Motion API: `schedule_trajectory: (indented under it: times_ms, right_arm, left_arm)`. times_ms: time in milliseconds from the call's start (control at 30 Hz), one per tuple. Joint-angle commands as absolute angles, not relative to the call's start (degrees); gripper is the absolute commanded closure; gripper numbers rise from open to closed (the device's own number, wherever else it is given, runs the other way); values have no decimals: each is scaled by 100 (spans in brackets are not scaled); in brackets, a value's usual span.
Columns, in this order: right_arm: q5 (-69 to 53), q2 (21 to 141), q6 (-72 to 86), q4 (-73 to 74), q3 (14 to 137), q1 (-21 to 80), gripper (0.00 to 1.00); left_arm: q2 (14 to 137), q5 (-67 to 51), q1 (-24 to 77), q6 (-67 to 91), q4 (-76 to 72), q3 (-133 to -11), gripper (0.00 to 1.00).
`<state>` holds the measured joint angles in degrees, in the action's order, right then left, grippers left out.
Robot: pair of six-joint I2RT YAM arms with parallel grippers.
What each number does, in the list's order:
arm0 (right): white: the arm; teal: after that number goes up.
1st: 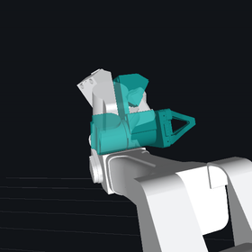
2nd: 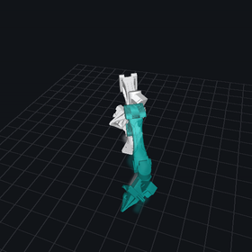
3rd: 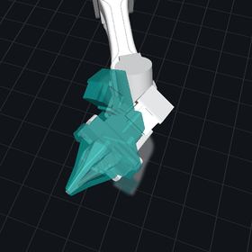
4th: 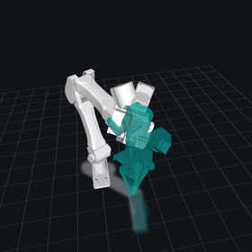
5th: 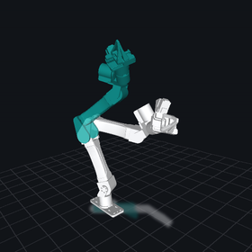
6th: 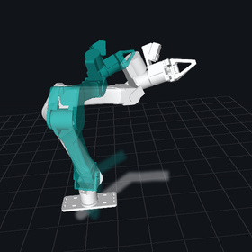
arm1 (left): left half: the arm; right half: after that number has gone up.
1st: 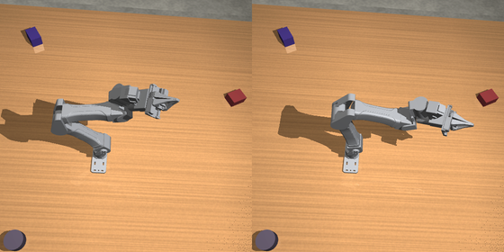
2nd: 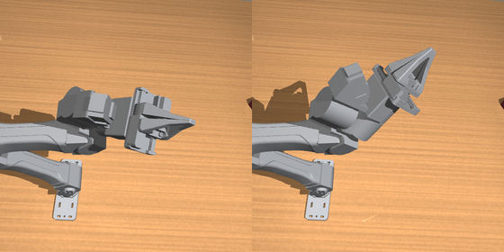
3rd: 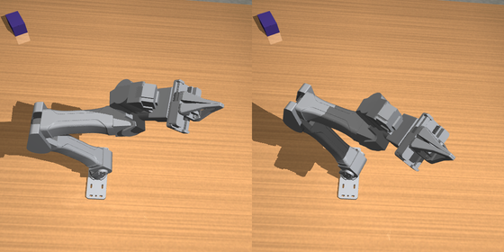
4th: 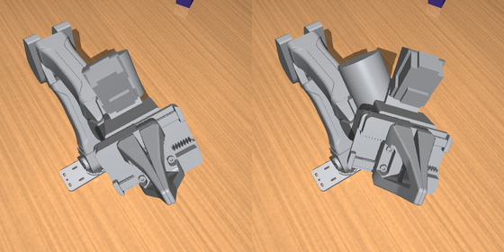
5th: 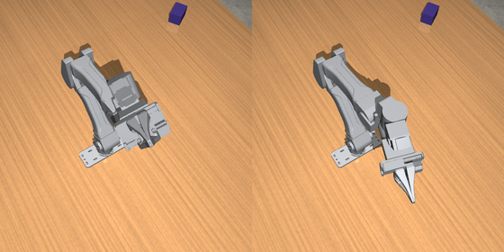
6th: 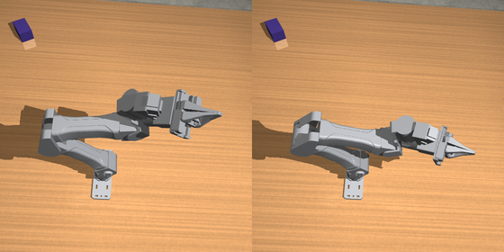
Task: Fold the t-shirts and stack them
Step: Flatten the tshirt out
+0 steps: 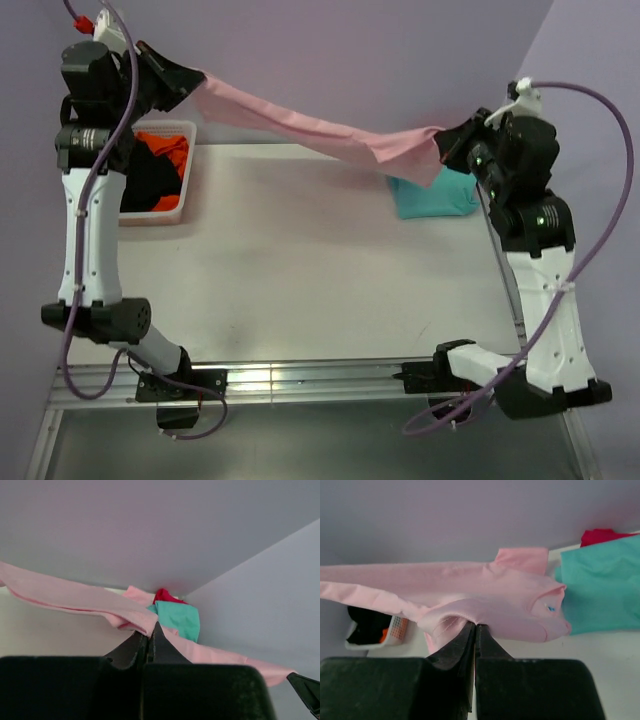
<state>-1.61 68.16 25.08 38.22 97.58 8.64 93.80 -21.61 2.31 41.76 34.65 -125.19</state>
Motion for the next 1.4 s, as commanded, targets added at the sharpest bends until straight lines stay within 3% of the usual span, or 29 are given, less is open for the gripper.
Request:
schedule_trajectory:
  times_ms: [0,133,167,267,400,633,900,1033,1100,1167,1200,1267,1300,1333,1367]
  right_arm:
    - [-210,6505,2224,3630,8810,1063,100]
    - [-1001,5872,2512,3367,6145,1177,100]
    - [-1124,5697,2601,3297,5648,1195,100]
    - [-1222,5328,2830,3287,4186,1257,100]
    - [-801,4781,3574,3488,3787,1827,100]
    - [-729,5607,3990,4192,3657,1863,100]
    - [-1019,5203,4183,4184,3243,1872,100]
    - [-1020,5675,4193,3868,3348,1855,100]
    - [-1002,6255,3966,3482,4029,1793,100]
    - [-967,7641,3763,3637,4978,1601,100]
    - [-1010,8743,3509,3856,6367,1504,100]
    - [-950,9768,3288,4853,8103,1328,100]
    - [-880,10208,3165,5243,10061,1292,100]
    - [-835,11048,3129,5612,11177,1266,100]
    - [-844,11500,3085,6399,13738,1187,100]
  left_arm:
    - [8712,-1373,535,3657,3718,-11597,100]
    - [7271,-748,729,3786,2710,-7840,100]
    - [6834,-695,703,3884,2289,-6335,100]
    - [6566,-677,571,4288,2615,-4652,100]
    - [6495,-493,589,4612,3216,-4061,100]
    - [6898,-502,598,5212,3796,-4280,100]
    - [7163,-615,527,5229,3648,-4008,100]
    - [7723,-624,501,5045,3507,-4471,100]
    - [8180,-676,449,4879,3463,-4946,100]
    - [9207,-1034,326,4747,3611,-6051,100]
    - [9646,-1185,282,4703,3786,-7230,100]
    - [10842,-1537,202,4510,4164,-8702,100]
    - [11176,-1590,202,4483,4653,-10337,100]
    - [11745,-1652,202,4465,4910,-11197,100]
    - [12029,-1722,185,4447,5122,-12111,100]
